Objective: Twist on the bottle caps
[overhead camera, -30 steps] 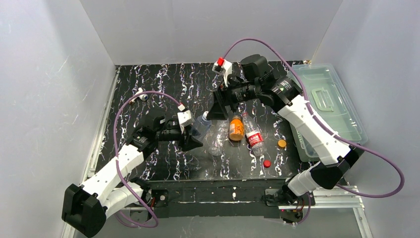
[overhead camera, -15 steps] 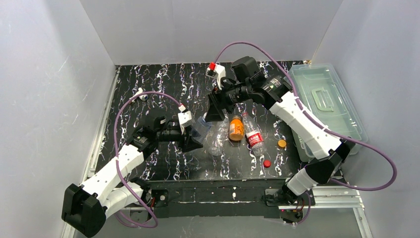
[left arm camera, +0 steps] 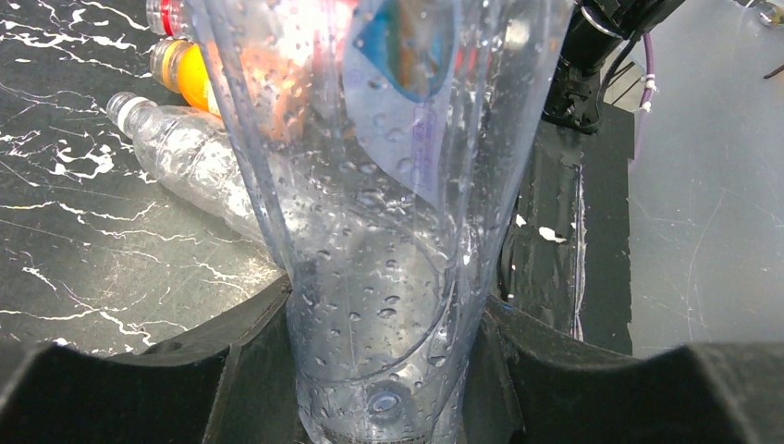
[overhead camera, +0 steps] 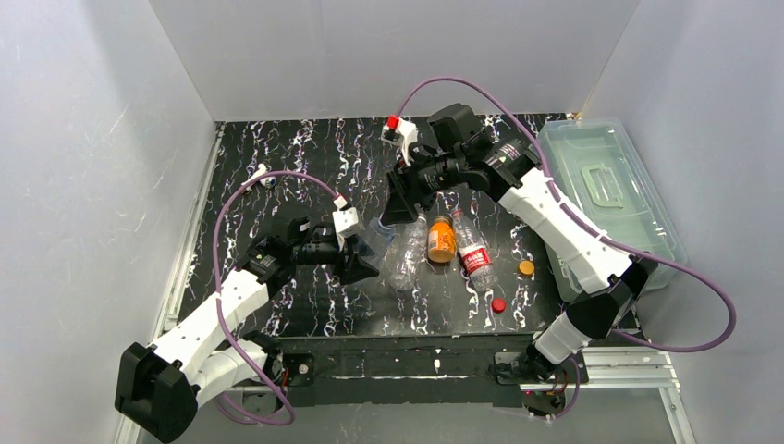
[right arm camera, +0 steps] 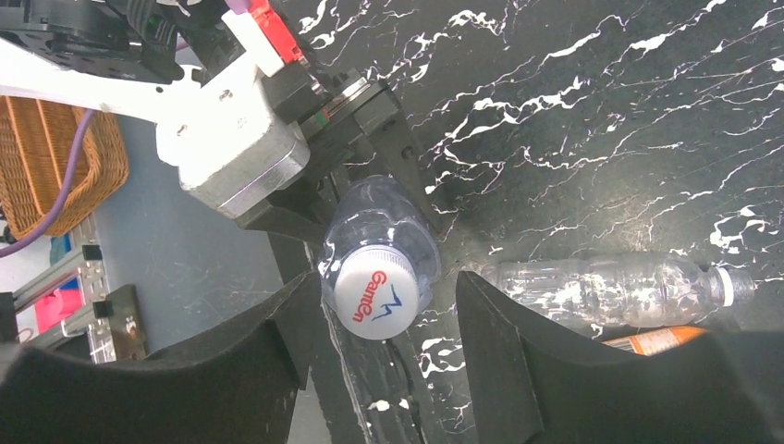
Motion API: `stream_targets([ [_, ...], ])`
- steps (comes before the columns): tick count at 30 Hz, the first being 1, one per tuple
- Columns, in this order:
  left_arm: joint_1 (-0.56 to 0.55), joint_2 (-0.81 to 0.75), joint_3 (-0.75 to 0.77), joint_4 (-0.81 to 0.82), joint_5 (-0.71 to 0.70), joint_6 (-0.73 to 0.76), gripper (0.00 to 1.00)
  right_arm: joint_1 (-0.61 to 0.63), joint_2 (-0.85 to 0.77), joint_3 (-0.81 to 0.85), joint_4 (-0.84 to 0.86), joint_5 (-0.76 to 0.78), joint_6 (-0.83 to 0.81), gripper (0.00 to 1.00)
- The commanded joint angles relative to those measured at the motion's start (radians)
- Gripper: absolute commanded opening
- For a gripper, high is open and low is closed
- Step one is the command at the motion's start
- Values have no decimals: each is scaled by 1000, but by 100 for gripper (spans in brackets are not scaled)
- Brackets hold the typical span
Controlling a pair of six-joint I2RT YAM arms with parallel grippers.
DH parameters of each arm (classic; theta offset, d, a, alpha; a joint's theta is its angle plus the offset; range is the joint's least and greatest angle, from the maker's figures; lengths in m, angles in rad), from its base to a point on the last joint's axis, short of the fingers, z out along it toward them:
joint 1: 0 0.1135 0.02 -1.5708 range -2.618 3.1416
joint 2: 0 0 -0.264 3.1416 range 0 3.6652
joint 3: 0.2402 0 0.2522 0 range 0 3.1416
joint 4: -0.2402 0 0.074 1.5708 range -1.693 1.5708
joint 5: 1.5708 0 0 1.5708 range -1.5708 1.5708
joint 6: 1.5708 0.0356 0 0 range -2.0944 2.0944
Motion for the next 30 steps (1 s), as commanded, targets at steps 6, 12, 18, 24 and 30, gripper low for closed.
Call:
stream_targets([
  [6,-4,-19,20,-10,-3,9,0,4,12,31,4,-15,11,53],
  [12,-4,-10,48,32,-116,-20,0,3,30,16,5,52,85,30],
  [18,-9,12,109,104,-436,21,0,3,107,26,34,180,326,9],
  [24,-19,95,177,175,-690,95,0,2,191,49,98,298,555,5],
  [30,-24,150,188,237,-787,105,0,3,219,68,138,380,664,6],
])
